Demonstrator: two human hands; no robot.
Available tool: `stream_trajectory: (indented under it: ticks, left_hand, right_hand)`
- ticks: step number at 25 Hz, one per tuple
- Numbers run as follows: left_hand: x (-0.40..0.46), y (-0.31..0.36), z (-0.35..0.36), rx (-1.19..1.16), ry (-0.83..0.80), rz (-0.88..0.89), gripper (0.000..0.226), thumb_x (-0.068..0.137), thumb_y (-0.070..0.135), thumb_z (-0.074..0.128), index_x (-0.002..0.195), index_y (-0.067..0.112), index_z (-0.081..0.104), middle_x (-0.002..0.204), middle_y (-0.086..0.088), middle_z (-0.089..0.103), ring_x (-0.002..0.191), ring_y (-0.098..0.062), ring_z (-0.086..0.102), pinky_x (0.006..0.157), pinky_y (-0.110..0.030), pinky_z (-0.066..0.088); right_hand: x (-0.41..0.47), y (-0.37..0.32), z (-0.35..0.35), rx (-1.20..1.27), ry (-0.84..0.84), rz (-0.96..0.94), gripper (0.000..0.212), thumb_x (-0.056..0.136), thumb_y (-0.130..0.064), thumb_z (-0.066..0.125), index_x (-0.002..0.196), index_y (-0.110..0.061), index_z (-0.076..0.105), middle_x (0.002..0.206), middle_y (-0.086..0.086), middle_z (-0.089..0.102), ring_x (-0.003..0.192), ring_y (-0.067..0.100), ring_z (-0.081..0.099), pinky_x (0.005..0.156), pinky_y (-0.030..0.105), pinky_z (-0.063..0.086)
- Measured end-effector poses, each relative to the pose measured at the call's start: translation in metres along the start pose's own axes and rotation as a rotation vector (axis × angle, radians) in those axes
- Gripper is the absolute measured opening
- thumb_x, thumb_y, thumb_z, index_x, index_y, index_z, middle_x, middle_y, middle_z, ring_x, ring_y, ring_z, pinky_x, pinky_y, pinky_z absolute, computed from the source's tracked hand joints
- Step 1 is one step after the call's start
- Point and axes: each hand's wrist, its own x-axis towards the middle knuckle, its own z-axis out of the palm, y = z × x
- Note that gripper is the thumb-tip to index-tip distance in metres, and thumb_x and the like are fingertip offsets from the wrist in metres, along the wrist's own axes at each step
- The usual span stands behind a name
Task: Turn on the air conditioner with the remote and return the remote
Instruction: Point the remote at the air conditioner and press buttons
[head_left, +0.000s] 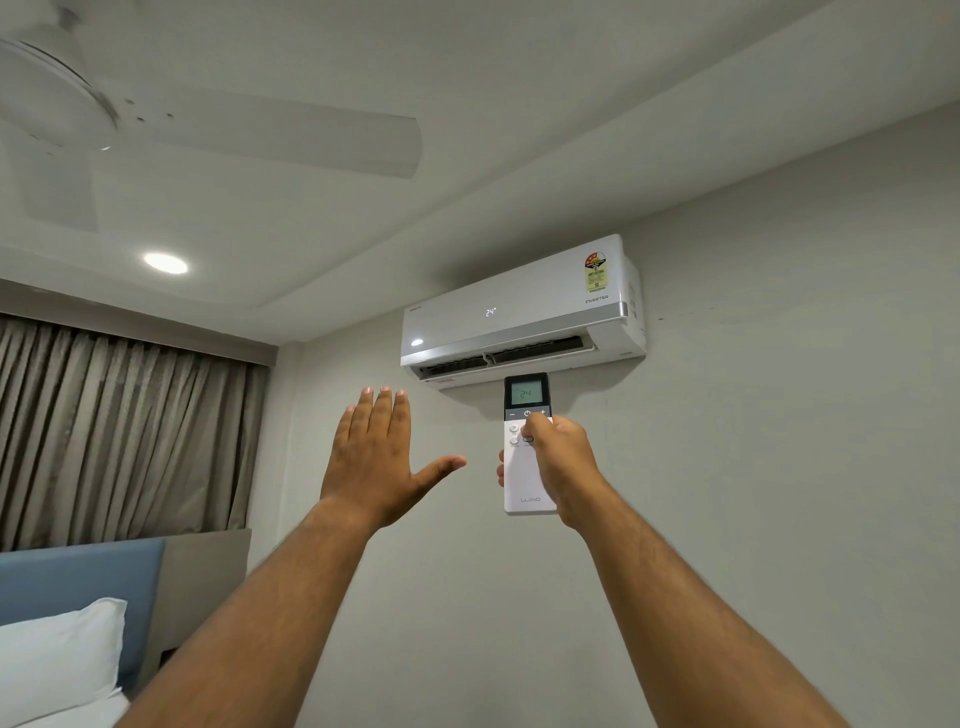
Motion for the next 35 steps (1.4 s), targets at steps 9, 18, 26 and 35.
stream_trajectory:
  ticks: [9,18,26,35]
  left_hand:
    - [-0.002,0.003,0.001,-0.017,-0.010,-0.003,0.122,0.062,0.092,-0.005,0.151,0.010,-0.001,0.162,-0.012,0.002,0.148,-0.028,-0.006,0.117,-0.042,-0.004]
    - [-0.004,0.006,0.002,-0.010,-0.025,-0.006,0.121,0.061,0.091,-0.006,0.151,0.011,-0.003,0.162,-0.012,0.000,0.148,-0.029,-0.007,0.116,-0.042,-0.005]
    - [-0.003,0.006,0.009,0.001,-0.029,-0.008,0.122,0.061,0.092,-0.008,0.151,0.010,-0.001,0.162,-0.012,0.003,0.148,-0.029,-0.005,0.118,-0.043,-0.002]
    - [-0.005,0.008,0.010,-0.016,-0.044,-0.011,0.121,0.060,0.091,-0.007,0.151,0.011,-0.004,0.162,-0.012,-0.001,0.148,-0.028,-0.008,0.118,-0.043,-0.004]
  right_hand:
    - [-0.001,0.003,-0.003,-0.015,-0.004,0.004,0.025,0.086,-0.023,0.049,0.102,-0.006,0.056,0.085,0.022,0.071,0.052,0.026,0.069,0.066,0.047,0.061]
    - [-0.001,0.007,-0.003,-0.010,-0.012,0.009,0.024,0.083,-0.021,0.049,0.100,-0.005,0.057,0.080,0.021,0.071,0.051,0.027,0.069,0.063,0.046,0.061]
    - [0.002,0.010,-0.005,-0.020,-0.004,0.016,0.024,0.083,-0.023,0.049,0.098,-0.006,0.056,0.089,0.025,0.072,0.057,0.031,0.070,0.068,0.050,0.061]
    - [0.006,0.012,-0.008,-0.039,0.001,0.012,0.024,0.086,-0.024,0.050,0.101,-0.007,0.056,0.092,0.026,0.072,0.061,0.032,0.070,0.070,0.052,0.061]
